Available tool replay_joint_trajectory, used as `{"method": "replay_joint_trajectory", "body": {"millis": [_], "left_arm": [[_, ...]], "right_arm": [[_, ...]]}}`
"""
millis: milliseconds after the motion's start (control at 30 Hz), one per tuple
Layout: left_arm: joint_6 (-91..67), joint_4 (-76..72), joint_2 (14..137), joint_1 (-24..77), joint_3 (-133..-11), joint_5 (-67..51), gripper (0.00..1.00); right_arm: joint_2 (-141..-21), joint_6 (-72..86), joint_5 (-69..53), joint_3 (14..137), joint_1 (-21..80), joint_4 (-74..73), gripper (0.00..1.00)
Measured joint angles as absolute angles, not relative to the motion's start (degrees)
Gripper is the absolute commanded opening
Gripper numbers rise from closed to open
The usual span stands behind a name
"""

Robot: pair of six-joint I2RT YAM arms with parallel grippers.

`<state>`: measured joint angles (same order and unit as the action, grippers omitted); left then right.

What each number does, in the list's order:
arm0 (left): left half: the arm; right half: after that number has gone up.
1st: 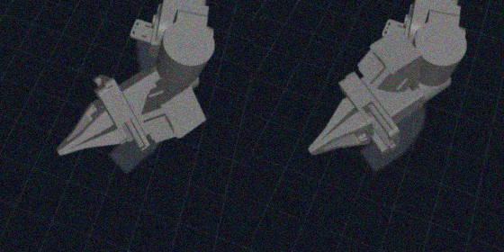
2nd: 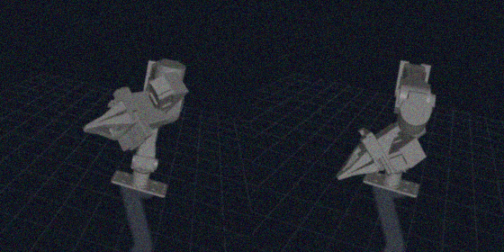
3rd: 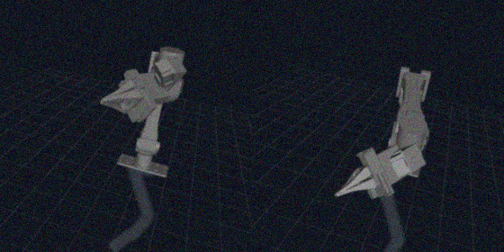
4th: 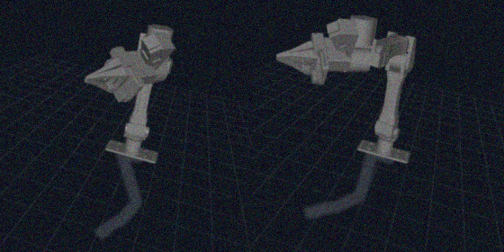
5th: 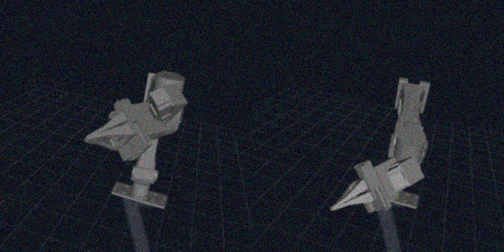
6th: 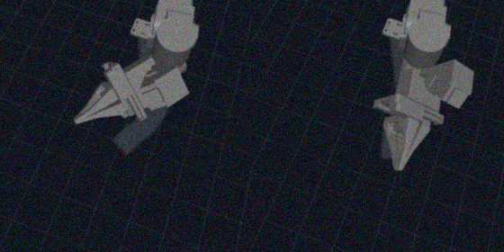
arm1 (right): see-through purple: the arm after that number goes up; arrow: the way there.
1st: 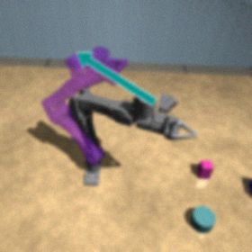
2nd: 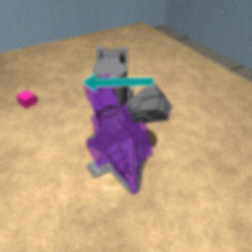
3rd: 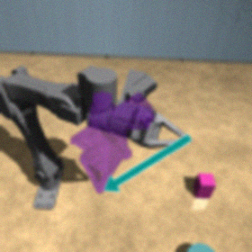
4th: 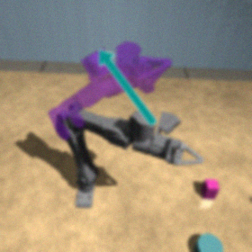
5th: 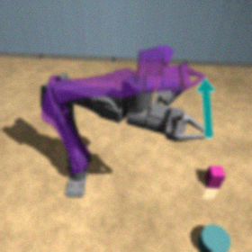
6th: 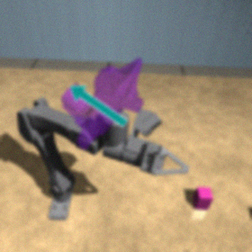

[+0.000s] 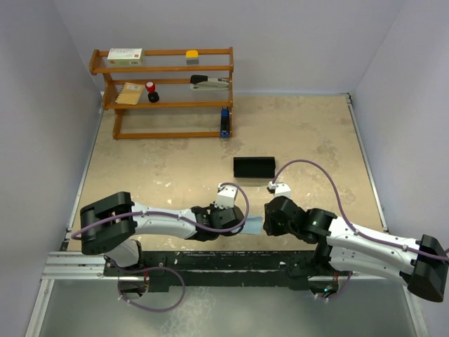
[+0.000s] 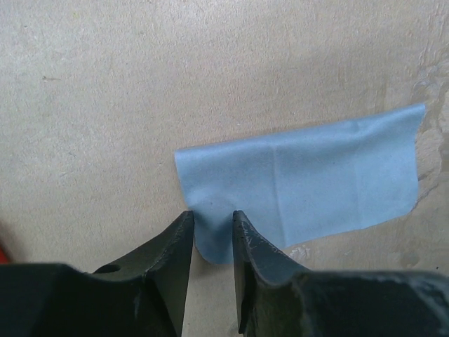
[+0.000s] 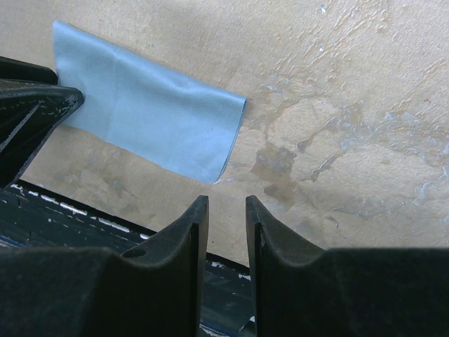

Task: Organize the sunglasses
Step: Pick up the glasses cleaning cloth from the center of the board.

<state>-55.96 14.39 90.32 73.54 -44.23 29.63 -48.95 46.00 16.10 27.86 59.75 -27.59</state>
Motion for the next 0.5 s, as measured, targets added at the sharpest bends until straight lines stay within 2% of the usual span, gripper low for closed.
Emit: {"method": "replay_joint_trajectory", "body": {"millis": [133,333,500], "left_arm": [[-55.96,14.37,90.32,73.54,-44.27,29.06,0.23],[-55.99,14.39,90.32,73.54,-44.27,28.75,0.05],[-55.96,14.46,90.43,73.54,-44.31,28.73,0.00]], "right_arm": [[-48.99,46.13,16.10,27.83,59.75,-27.55,0.31],[-49.10,46.15,16.10,27.83,59.75,-27.55,0.31],[-49.10,46.15,16.10,27.83,59.75,-27.53,0.31]]}}
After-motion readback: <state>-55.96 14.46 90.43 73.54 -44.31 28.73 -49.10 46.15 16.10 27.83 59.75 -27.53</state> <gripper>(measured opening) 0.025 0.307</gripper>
